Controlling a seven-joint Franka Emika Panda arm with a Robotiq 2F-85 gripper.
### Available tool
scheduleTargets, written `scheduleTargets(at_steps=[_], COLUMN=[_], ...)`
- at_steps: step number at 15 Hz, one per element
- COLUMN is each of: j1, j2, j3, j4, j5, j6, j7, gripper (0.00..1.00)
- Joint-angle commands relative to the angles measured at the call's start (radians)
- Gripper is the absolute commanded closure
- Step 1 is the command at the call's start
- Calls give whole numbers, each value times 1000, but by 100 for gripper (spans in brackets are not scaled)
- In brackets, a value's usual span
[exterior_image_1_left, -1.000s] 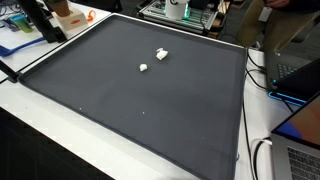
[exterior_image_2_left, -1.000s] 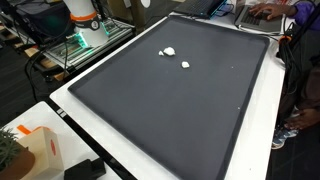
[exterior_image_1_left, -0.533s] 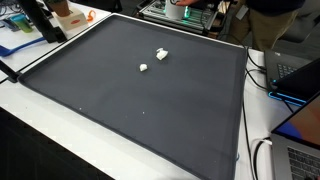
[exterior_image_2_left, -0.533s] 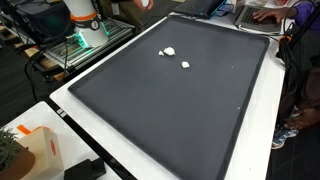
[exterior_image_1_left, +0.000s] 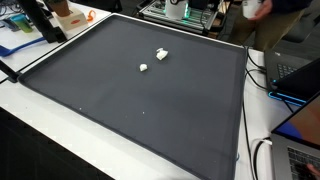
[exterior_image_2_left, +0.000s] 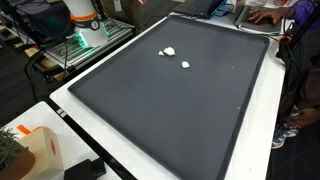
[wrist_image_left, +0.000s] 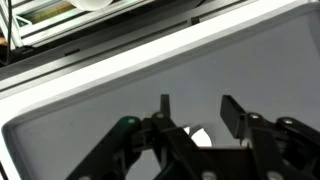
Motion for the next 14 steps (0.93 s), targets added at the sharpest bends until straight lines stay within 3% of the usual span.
scheduleTargets(at_steps=[1,3,8,9,14], j1=[11,31,83,57,59], j2=[-89,-157,-360,-221,-232], j3=[55,107,216,183,188], j4=[-89,-175,-430,-295,-293], j5=[-51,-84,-120,-111,-111], j6=[156,238,456,376,385], j7=[-20,11,88,43,49], gripper=[12,1,0,0,0])
